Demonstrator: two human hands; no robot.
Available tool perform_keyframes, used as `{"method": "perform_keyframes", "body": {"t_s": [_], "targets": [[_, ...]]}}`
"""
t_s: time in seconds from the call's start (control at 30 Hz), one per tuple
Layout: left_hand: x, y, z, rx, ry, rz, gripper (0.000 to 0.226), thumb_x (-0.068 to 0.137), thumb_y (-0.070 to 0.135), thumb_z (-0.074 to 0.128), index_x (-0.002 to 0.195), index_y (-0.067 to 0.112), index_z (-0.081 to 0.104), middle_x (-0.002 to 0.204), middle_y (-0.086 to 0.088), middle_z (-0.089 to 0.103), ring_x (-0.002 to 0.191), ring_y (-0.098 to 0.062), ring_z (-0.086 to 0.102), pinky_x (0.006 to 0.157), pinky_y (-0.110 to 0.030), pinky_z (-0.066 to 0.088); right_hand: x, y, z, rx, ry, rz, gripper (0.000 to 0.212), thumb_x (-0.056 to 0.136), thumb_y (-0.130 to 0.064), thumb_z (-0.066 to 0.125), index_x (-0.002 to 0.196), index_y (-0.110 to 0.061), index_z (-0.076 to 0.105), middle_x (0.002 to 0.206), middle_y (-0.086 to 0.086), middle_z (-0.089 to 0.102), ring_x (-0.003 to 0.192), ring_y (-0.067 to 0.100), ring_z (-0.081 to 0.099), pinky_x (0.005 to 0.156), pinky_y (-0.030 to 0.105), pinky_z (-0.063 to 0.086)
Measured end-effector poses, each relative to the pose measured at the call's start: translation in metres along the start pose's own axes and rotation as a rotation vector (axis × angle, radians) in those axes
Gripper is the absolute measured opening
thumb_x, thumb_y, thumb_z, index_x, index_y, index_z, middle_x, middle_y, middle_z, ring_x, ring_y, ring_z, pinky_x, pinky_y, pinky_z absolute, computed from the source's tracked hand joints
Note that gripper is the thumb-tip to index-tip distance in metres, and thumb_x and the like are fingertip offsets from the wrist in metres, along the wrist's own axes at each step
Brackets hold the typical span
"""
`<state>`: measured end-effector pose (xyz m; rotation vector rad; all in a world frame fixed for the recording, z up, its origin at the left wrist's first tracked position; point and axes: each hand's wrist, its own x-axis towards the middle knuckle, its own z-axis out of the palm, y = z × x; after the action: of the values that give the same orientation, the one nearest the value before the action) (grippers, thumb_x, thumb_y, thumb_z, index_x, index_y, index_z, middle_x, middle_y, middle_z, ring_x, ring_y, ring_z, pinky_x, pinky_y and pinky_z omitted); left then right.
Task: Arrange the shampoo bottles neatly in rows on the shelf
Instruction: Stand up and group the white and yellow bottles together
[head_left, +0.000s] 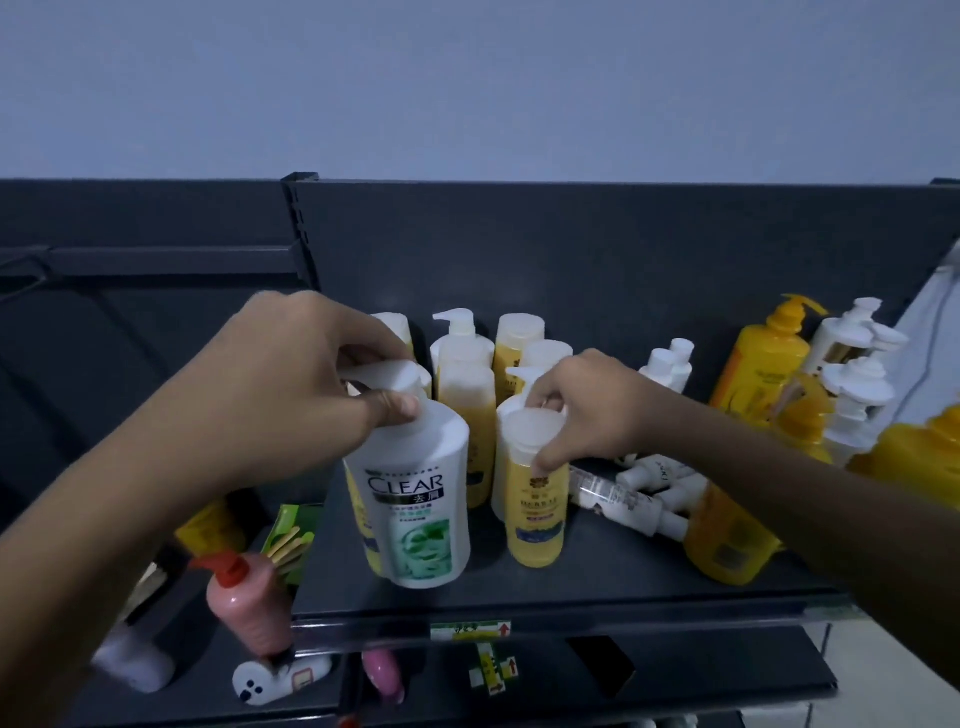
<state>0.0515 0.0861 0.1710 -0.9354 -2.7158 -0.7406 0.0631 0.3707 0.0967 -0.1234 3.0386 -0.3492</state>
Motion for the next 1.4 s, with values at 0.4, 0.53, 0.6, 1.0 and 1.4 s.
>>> {"method": "perform_keyframes", "body": {"t_s": [0.4, 0.53, 0.6, 1.0, 1.4], "targets": [[0.003, 0.040, 0.018, -0.025, -0.048, 0.093, 0.024, 0.075, 0.049, 0.080, 0.096, 0.037, 0.079, 0.084, 0.021, 0.074, 0.082, 0.003, 0.067, 0.072, -0.026, 0.055, 0.030, -0.034, -0.002, 0.067, 0.029, -0.140, 0.042, 0.083, -0.017, 0.075, 0.055, -0.029, 0.047, 0.054, -0.009, 0.052, 0.054, 0.003, 0.048, 0.044, 0.013, 0.031], [0.017, 0.060, 0.044, 0.026, -0.046, 0.152, 0.031, 0.074, 0.056, 0.078, 0.098, 0.037, 0.079, 0.085, 0.014, 0.075, 0.086, -0.010, 0.068, 0.074, -0.033, 0.055, 0.009, -0.001, -0.038, 0.133, -0.016, -0.044, 0.027, 0.071, -0.031, 0.088, 0.095, -0.027, 0.076, 0.081, -0.016, 0.075, 0.076, -0.004, 0.069, 0.057, 0.003, 0.041], [0.028, 0.069, 0.062, 0.055, -0.063, 0.169, 0.033, 0.076, 0.055, 0.078, 0.102, 0.035, 0.079, 0.087, 0.010, 0.075, 0.089, -0.014, 0.067, 0.076, -0.035, 0.056, -0.004, 0.018, -0.054, 0.207, 0.009, -0.011, 0.034, 0.072, -0.027, 0.088, 0.104, -0.022, 0.076, 0.084, -0.015, 0.079, 0.080, 0.002, 0.075, 0.070, 0.015, 0.056], [0.066, 0.091, 0.151, 0.304, -0.092, 0.309, 0.033, 0.085, 0.049, 0.062, 0.109, 0.028, 0.073, 0.091, 0.005, 0.072, 0.092, -0.023, 0.064, 0.083, -0.033, 0.032, -0.029, 0.078, -0.058, 0.156, 0.087, 0.091, 0.051, 0.081, -0.041, 0.084, 0.125, -0.023, 0.068, 0.095, -0.016, 0.077, 0.081, -0.014, 0.066, 0.074, 0.009, 0.051], [0.070, 0.077, 0.150, 0.315, -0.108, 0.280, 0.045, 0.091, 0.059, 0.057, 0.118, 0.025, 0.068, 0.107, 0.003, 0.070, 0.105, -0.021, 0.061, 0.087, -0.036, 0.043, 0.007, 0.083, -0.051, 0.216, 0.139, 0.106, 0.040, 0.086, -0.039, 0.079, 0.121, -0.023, 0.069, 0.090, -0.016, 0.078, 0.078, -0.010, 0.067, 0.071, 0.014, 0.048]]}}
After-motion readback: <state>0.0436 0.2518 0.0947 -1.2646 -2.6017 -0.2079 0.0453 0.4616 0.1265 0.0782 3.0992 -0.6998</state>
